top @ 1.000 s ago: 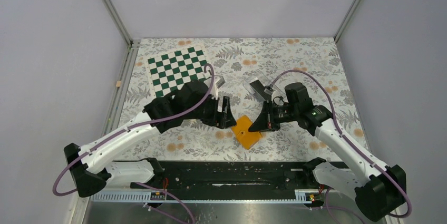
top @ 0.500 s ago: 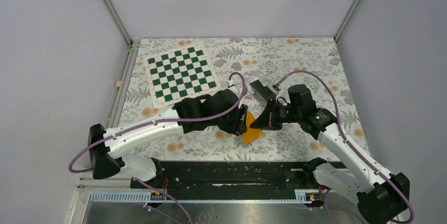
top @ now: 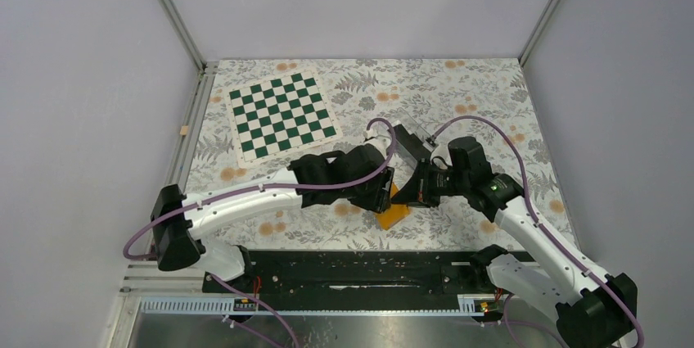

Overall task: Put the credit cards into the card holder
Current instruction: Open the card holder at the center of the board.

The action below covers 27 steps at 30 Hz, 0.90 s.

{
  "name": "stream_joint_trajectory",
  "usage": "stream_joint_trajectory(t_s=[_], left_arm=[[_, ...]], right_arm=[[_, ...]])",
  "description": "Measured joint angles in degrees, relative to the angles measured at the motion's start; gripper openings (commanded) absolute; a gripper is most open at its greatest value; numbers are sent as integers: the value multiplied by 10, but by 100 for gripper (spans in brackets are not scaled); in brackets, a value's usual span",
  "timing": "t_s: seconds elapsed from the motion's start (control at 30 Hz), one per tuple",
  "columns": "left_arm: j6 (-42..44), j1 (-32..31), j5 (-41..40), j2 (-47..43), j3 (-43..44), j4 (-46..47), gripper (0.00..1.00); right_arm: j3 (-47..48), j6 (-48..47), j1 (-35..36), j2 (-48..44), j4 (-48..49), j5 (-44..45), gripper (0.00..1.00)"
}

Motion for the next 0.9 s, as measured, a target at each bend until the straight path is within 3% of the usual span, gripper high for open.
stream_joint_trajectory(t_s=[0.2, 0.43, 0.73, 0.9], left_arm=[[-7, -5, -7, 23, 4, -2, 39], [-34, -12, -38, 32, 6, -14, 23], [-99, -17, -76, 55, 13, -21, 11], [-129, 9, -103, 52, -47, -59, 11]], right_arm=[[-7, -1, 0, 0, -11, 18, 0], [-7, -1, 0, 0, -12, 27, 0], [-7, -8, 0, 0, -16, 54, 0], [-6, -11, 0, -7, -17, 40, 0]])
